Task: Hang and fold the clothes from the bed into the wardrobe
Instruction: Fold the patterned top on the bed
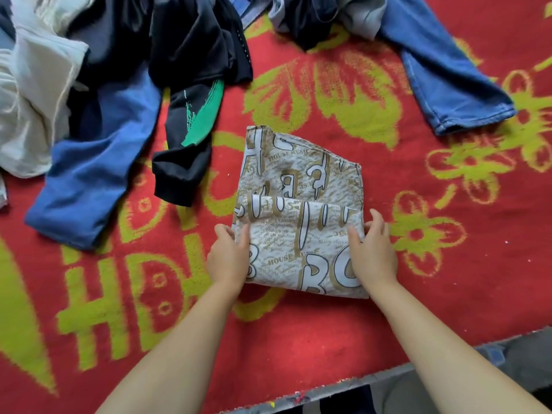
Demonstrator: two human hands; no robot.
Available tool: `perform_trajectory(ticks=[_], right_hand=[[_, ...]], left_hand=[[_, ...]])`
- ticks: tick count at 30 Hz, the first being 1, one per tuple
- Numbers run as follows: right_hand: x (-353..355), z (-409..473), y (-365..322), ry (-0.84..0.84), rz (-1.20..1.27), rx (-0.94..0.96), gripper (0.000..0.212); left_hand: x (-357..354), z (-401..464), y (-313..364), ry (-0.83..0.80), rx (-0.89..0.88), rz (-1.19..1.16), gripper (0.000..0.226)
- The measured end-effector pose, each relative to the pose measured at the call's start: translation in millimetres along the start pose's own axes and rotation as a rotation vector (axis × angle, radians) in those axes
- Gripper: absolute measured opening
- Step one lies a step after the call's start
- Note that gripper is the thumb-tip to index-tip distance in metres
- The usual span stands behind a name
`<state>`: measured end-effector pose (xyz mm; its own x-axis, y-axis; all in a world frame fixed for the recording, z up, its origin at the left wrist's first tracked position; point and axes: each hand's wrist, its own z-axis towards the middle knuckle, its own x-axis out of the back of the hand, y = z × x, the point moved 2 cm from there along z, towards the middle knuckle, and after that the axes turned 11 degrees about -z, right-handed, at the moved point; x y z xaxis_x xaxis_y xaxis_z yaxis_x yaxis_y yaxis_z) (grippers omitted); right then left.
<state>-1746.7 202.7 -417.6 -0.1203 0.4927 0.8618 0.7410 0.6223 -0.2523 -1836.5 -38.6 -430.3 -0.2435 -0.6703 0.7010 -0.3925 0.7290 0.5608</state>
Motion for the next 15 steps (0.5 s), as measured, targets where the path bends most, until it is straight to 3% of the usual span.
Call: perform_trajectory(ticks=[1,3,5,7,10,13,15], right_hand=[[4.4,-9.6,-2.2,0.066,-0.056,0.099,0.064],[-1.2,-35.7,-9.0,0.165,-0.224,0.428,0.079],[-22.0,-58.1,-11.6,0.042,-0.484,0.711,0.096],[-42.9,-60.6,-3.0,-0.176,-0.710,0.772,0.110],[-47.9,-42.0,-0.8,-0.208,-0.822,0.711,0.109],[-39.7,-37.5,-14.2,-0.267,-0.813,0.689,0.086],[-26.8,-37.3,-22.7,-0.388,-0.772,0.706,0.078]], left_hand=[[4.1,-5.5,0.3,0.060,-0.104,0.046,0.042],[6.8,-18.0,5.6,0.128,-0.546,0.140,0.053],[-1.2,-34.5,5.9,-0.025,-1.015,0.298,0.067],[-12.7,-43.5,-4.6,-0.285,-1.213,0.562,0.086],[-10.7,-33.1,-11.9,-0.410,-0.984,0.827,0.096],[-5.4,-25.1,-7.2,-0.406,-0.855,0.889,0.086],[-3.7,-30.5,4.3,-0.524,-0.743,0.916,0.078]])
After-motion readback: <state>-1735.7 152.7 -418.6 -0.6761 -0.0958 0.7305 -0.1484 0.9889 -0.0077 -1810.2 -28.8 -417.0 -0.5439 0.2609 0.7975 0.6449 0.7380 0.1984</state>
